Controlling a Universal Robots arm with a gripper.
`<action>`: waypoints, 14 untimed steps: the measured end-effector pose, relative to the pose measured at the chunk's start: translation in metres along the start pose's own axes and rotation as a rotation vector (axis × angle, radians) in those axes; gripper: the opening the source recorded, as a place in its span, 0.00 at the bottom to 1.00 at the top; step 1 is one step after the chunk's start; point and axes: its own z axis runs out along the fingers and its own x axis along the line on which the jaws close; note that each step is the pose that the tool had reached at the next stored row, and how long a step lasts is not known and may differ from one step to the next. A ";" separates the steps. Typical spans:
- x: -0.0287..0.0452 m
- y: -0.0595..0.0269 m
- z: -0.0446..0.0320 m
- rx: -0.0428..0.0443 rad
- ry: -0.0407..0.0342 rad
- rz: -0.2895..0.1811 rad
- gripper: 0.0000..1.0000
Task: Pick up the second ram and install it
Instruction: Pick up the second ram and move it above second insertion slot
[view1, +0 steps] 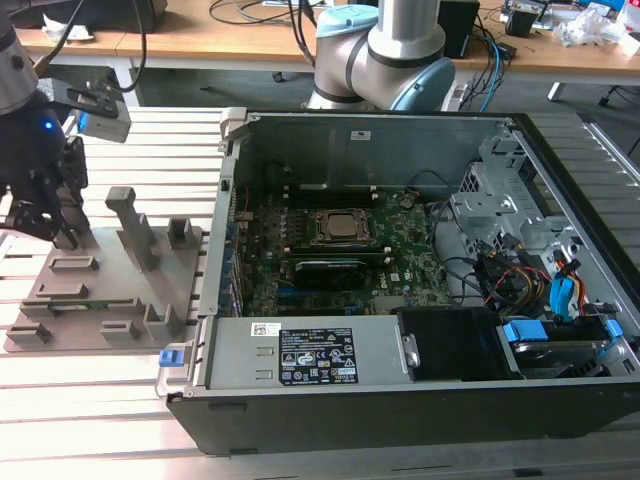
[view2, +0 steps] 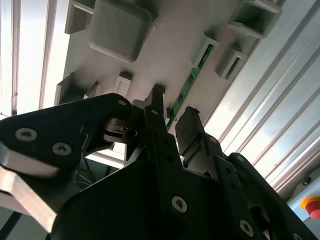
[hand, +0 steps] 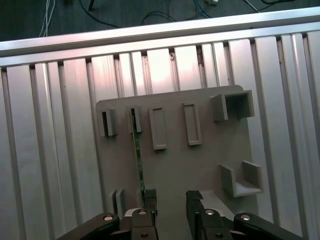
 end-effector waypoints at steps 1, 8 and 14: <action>0.0000 0.0000 0.0007 0.0000 0.0000 0.000 0.38; 0.0001 -0.0004 0.0103 0.0000 0.0000 0.000 0.38; 0.0002 -0.0006 0.0168 0.0000 0.0001 0.000 0.38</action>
